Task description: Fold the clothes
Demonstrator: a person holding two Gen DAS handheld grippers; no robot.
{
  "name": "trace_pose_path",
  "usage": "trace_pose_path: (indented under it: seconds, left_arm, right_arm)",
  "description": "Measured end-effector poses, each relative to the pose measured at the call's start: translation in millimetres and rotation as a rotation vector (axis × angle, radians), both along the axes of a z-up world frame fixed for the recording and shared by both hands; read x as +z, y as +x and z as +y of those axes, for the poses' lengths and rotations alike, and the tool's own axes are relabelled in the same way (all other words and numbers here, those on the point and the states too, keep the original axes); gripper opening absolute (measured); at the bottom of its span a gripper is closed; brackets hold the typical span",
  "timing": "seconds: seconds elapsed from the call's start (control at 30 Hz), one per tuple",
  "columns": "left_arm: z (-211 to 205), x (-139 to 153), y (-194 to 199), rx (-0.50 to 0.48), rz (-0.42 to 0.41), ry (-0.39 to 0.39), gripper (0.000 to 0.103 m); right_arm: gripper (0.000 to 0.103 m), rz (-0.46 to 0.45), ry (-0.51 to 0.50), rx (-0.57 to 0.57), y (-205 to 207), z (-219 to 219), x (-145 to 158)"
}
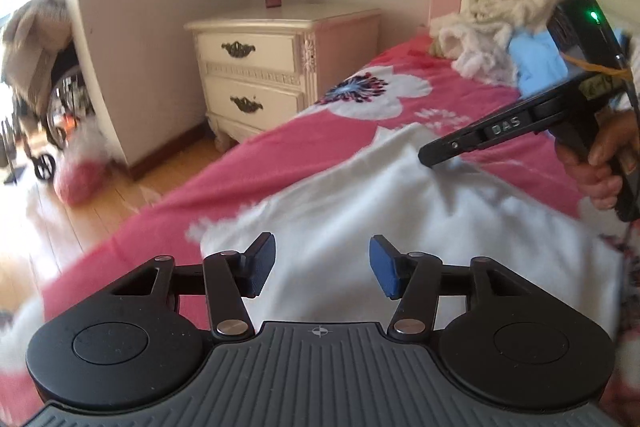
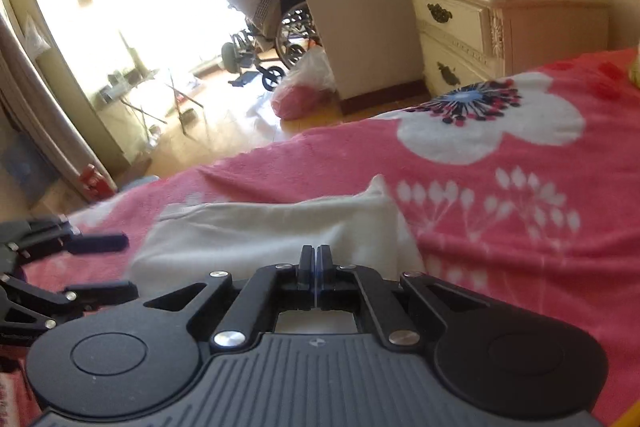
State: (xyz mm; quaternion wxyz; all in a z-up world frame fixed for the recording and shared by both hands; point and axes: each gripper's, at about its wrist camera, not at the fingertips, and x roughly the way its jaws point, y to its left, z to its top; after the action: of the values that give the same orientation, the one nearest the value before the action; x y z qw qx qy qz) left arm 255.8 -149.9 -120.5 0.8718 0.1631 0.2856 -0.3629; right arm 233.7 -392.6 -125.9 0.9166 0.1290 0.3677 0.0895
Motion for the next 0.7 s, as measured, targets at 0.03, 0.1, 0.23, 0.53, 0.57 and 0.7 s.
trace_pose_path:
  seconds: [0.03,0.1,0.23,0.53,0.57,0.7]
  left_arm:
    - [-7,-8,6,0.004,-0.025,0.032,0.054]
    - [-17,-24,17,0.021,-0.056,0.082,0.054]
    - [-5,-17,27,0.070,0.004,-0.004,0.051]
    - [0,-34,77,0.188,0.087,-0.077,0.052]
    - [1,-35,77,0.188,0.093,-0.085,0.052]
    - [6,-25,72,0.184,0.070,-0.109,0.052]
  right_arm:
    - [0.000,0.002,-0.014,-0.013,8,-2,-6]
    - [0.000,-0.001,0.026,-0.035,20,-10,-15]
    - [0.000,-0.031,-0.018,-0.023,17,-3,-3]
    - [0.000,-0.005,-0.026,-0.057,54,-8,-26]
    - [0.000,-0.004,-0.026,-0.062,56,-8,-25]
    - [0.000,-0.052,-0.023,-0.051,42,-7,-1]
